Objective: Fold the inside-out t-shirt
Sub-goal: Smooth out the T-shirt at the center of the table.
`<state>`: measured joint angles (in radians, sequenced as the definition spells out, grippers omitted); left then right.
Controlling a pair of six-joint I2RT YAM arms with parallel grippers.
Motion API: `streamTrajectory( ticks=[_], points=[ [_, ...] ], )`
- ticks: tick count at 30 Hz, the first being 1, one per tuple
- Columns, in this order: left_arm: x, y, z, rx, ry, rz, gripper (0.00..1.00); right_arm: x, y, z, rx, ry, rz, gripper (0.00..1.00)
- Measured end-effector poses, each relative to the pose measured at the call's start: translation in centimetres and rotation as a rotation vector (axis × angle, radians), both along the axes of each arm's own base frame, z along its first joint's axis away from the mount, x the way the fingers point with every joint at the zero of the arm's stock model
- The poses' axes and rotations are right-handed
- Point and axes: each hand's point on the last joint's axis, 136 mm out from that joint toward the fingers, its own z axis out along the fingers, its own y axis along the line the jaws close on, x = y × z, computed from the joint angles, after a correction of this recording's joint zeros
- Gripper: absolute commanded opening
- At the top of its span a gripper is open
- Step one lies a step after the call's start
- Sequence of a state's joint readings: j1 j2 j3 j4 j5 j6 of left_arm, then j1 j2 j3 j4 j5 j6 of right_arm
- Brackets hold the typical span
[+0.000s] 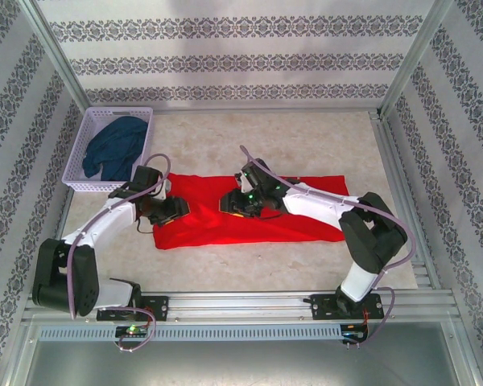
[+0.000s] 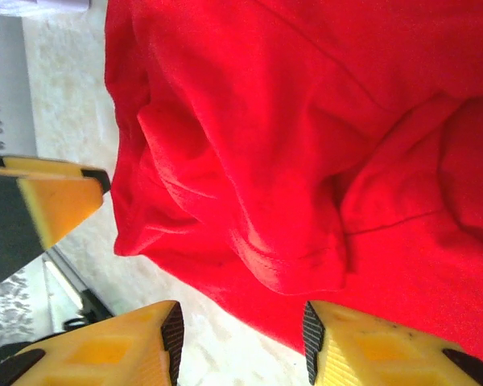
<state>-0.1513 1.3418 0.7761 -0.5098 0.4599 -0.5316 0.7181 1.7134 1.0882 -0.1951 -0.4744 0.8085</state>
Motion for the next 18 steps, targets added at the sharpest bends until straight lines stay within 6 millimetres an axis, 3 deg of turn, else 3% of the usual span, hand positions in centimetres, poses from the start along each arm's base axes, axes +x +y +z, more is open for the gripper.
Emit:
streamTrajectory(
  ticks=[5, 11, 18],
  points=[
    [0.7, -0.1, -1.8, 0.006, 0.028, -0.003, 0.42, -1.2, 1.6, -0.1, -0.03, -0.04, 0.081, 0.44],
    [1.5, -0.7, -3.5, 0.011, 0.055, -0.031, 0.36, -1.4, 1.6, -1.9, -0.063, -0.015, 0.096, 0.43],
    [2.1, -0.9, -4.0, 0.009, 0.048, -0.044, 0.09, -1.4, 1.5, -2.0, -0.065, -0.019, 0.102, 0.42]
  ],
)
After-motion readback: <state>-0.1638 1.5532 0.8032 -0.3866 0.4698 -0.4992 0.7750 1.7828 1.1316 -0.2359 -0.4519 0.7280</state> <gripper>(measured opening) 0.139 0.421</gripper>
